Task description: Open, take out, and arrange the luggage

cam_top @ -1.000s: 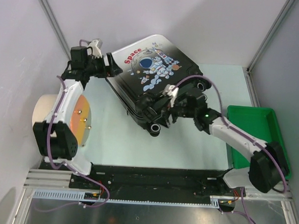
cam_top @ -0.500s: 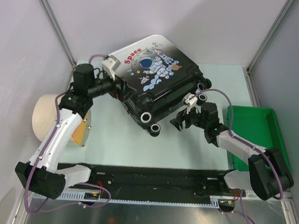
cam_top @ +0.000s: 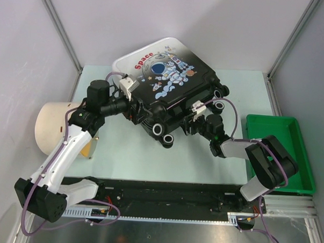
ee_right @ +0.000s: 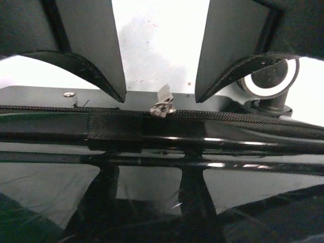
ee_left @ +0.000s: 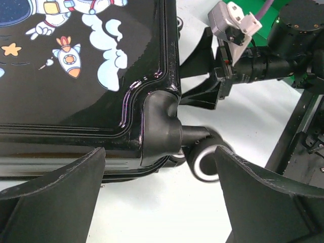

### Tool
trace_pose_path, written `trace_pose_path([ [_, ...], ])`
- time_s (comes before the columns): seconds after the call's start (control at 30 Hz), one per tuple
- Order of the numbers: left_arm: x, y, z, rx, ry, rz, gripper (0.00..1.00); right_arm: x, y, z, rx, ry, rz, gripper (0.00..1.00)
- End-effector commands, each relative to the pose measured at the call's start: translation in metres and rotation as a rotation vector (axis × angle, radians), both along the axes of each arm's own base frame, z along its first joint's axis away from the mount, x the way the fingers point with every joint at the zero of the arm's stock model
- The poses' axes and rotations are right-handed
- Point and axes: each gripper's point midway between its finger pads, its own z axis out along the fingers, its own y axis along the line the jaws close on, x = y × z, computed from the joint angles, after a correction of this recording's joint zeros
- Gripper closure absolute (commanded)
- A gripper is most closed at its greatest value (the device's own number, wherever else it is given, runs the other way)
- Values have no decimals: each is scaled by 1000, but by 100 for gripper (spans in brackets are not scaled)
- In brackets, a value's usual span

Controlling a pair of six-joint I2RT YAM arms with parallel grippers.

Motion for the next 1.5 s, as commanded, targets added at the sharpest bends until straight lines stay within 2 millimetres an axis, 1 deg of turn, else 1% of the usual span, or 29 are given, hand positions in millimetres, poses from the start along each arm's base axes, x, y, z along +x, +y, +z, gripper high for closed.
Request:
trace_pose_path([
  [0.0,-11,-5,10,6,-86,-87,7,21,2,30,77,-128,-56,43],
  [0.07,-15,-9,9,-1,-81,-111,8,22,3,31,79,-140,-48,55],
  [0.1,-17,-10,8,2,-81,-121,9,22,3,31,78,-142,-43,67],
  [0.17,-22,-14,11,16,-121,-158,9,24,-2,27,69,-129,-40,78],
  [0.2,-23,-14,12,37,-154,-181,9,24,-5,27,67,-122,-37,93],
  [0.23,-27,-20,10,53,-166,-217,9,28,-14,24,59,-107,-51,100],
  [0.27,-35,-22,5,77,-153,-252,8,27,-16,23,61,-99,-38,100],
  [0.3,-36,-25,9,119,-217,-296,8,29,-20,25,64,-99,-38,100],
  [0.33,-45,-36,5,143,-222,-353,8,33,-30,24,60,-93,-55,100],
  [0.37,-51,-39,0,174,-220,-384,7,33,-31,25,64,-95,-43,100],
  [0.4,-49,-42,0,219,-268,-401,7,35,-35,28,66,-104,-44,100],
  [0.43,-59,-55,-5,241,-277,-455,7,37,-38,31,71,-111,-44,100],
  [0.5,-57,-64,-7,304,-328,-478,7,38,-41,36,73,-132,-29,100],
  [0.53,-62,-78,-13,323,-334,-524,7,37,-40,37,69,-140,-21,100],
  [0.57,-64,-82,-15,345,-343,-543,7,36,-39,38,69,-143,-13,100],
  [0.6,-60,-87,-12,390,-399,-559,6,36,-39,37,67,-143,-11,100],
  [0.63,-68,-98,-24,440,-406,-618,5,37,-40,38,53,-153,-15,100],
  [0.67,-69,-102,-27,480,-436,-638,5,38,-42,37,42,-157,-22,100],
  [0.7,-59,-104,-32,559,-488,-646,3,39,-45,34,26,-153,-33,100],
  [0.73,-64,-108,-38,594,-502,-684,3,41,-48,36,31,-155,-43,100],
  [0.8,-57,-114,-43,639,-527,-714,1,44,-54,39,44,-158,-59,100],
  [0.87,-50,-118,-47,661,-514,-705,0,48,-57,46,39,-184,-76,100],
  [0.97,-31,-126,-62,711,-448,-649,3,55,-64,53,22,-212,-111,100],
  [1.0,-24,-130,-72,735,-419,-637,5,57,-66,52,15,-210,-119,100],
  [1.07,-16,-123,-86,799,-400,-619,9,62,-79,54,16,-209,-144,100],
  [1.1,-19,-116,-102,835,-377,-633,12,64,-84,55,14,-205,-152,100],
  [1.27,-29,-80,-132,886,-298,-633,20,77,-122,67,-21,-270,-215,100],
  [1.43,-25,-45,-134,894,-236,-577,28,93,-155,74,-106,-374,-257,100],
  [1.47,-25,-39,-135,902,-228,-578,29,98,-168,79,-113,-399,-284,100],
])
